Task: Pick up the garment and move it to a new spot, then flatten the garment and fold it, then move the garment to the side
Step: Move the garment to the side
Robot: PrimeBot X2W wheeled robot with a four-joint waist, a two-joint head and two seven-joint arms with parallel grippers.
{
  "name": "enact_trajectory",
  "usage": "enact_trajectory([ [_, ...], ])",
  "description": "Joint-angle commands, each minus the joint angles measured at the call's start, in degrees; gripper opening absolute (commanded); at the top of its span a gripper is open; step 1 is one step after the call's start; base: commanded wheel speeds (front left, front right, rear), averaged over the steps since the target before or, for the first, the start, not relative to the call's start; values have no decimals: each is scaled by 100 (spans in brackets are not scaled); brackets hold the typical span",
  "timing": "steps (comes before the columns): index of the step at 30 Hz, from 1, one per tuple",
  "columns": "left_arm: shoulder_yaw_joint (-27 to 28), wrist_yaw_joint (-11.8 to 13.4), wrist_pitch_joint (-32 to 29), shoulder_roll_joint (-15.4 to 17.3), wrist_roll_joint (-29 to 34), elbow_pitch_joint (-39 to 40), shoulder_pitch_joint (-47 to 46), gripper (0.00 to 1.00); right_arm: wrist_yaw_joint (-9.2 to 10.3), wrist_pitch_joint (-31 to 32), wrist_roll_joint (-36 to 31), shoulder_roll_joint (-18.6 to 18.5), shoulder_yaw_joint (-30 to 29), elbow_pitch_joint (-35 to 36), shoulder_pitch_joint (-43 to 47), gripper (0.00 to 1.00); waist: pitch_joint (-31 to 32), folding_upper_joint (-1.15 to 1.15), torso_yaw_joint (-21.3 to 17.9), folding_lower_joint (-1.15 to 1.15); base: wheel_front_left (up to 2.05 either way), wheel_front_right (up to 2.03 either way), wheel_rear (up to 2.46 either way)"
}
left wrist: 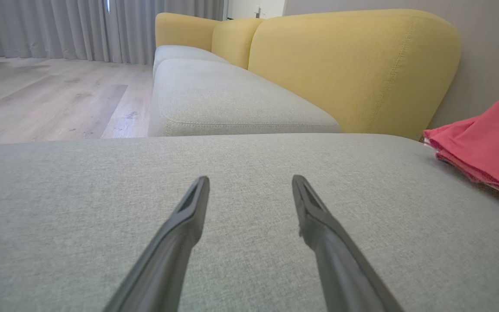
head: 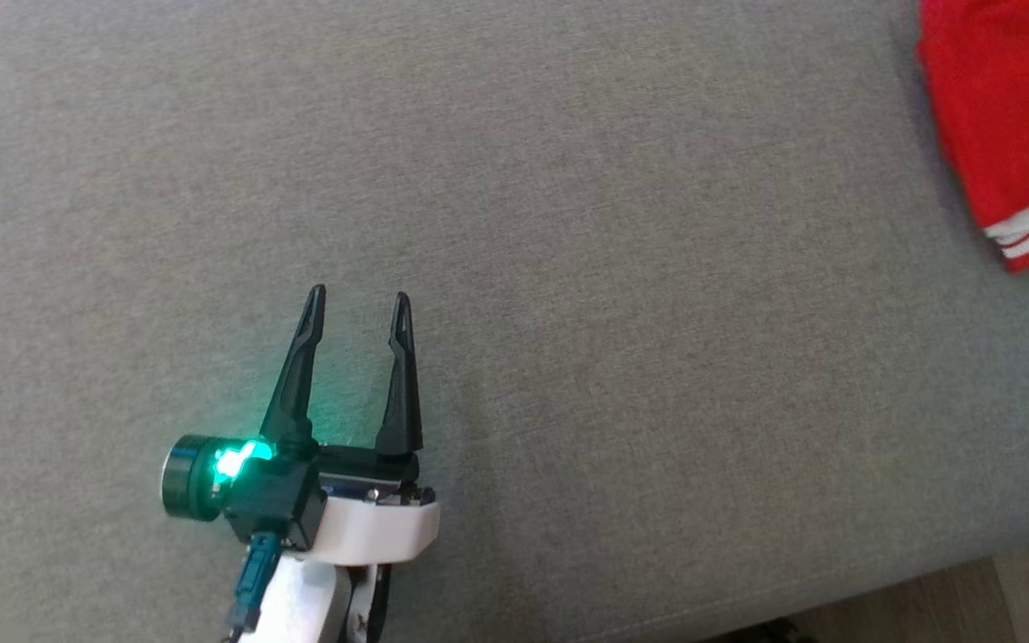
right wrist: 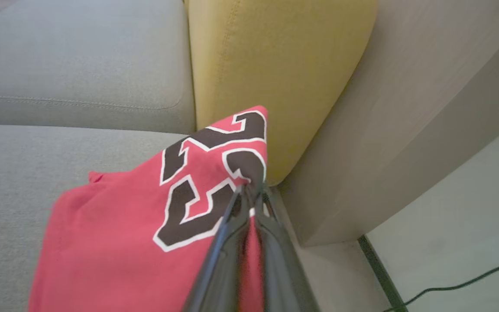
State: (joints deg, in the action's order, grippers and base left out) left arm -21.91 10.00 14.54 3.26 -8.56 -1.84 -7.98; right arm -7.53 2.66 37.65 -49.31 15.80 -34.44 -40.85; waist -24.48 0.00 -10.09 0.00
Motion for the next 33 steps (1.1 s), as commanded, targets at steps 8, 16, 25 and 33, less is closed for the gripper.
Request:
enact_trajectory([
  [8, 118, 0, 46, -38, -92, 106, -19, 100, 4, -212, -623, 209, -115, -235, 477, 100, 377, 0, 286, 0, 0, 0, 0],
  [16, 142, 9, 46, -38, -282, 49, 351, 100, 4, -493, -809, 1376, 169, 180, 1613, 100, 1184, 0, 824, 0, 0, 0, 0],
  [25, 338, -143, 46, -38, -455, -247, 1184, 100, 4, -1429, -1055, 2966, 577, 364, 2874, 100, 2278, 0, 1412, 0, 0, 0, 0],
  [33, 705, -328, 46, -38, -330, -167, 1722, 100, 4, -1763, -2038, 4141, -702, 1887, 4005, 100, 2771, 0, 1652, 0, 0, 0, 0],
])
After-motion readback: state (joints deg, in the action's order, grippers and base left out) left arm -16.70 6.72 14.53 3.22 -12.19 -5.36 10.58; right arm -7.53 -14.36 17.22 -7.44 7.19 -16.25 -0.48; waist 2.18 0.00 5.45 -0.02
